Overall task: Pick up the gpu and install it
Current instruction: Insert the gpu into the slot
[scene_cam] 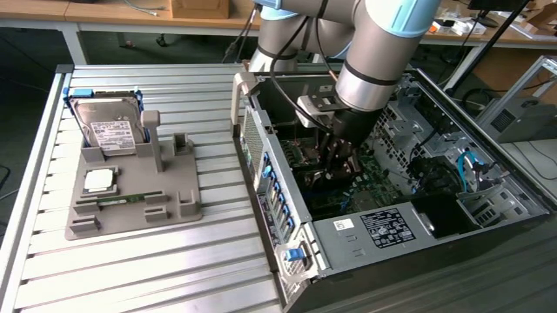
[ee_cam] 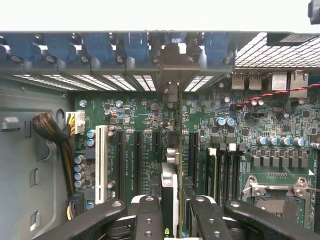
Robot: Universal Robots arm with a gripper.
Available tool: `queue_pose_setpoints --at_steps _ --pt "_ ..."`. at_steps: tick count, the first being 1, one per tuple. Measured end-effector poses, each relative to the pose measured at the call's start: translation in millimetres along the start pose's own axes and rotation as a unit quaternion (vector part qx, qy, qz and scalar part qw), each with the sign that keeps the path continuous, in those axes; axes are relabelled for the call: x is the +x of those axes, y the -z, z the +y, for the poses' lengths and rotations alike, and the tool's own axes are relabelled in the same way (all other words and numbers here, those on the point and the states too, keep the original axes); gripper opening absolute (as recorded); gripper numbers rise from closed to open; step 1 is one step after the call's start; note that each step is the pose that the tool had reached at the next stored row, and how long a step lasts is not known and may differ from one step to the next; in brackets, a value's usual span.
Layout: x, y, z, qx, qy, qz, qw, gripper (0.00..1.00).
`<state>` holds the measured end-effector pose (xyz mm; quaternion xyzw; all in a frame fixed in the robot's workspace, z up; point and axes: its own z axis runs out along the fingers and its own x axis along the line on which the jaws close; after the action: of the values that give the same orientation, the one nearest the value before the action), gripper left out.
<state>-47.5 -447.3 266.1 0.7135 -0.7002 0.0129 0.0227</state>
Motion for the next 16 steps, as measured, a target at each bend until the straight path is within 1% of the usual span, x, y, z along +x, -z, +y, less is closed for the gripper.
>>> queue_pose_setpoints --at_steps 4,9,14,16 --pt "0.2 4.8 0.1 0.0 0.0 0.0 1.0 0.27" --pt "0.4 8.1 0.1 0.0 0.0 0.0 1.0 0.27" --pt "0.4 8.4 0.1 0.0 0.0 -0.0001 1.0 0.27" --pt "0.4 8.5 0.2 0.0 0.0 -0.001 1.0 0.27"
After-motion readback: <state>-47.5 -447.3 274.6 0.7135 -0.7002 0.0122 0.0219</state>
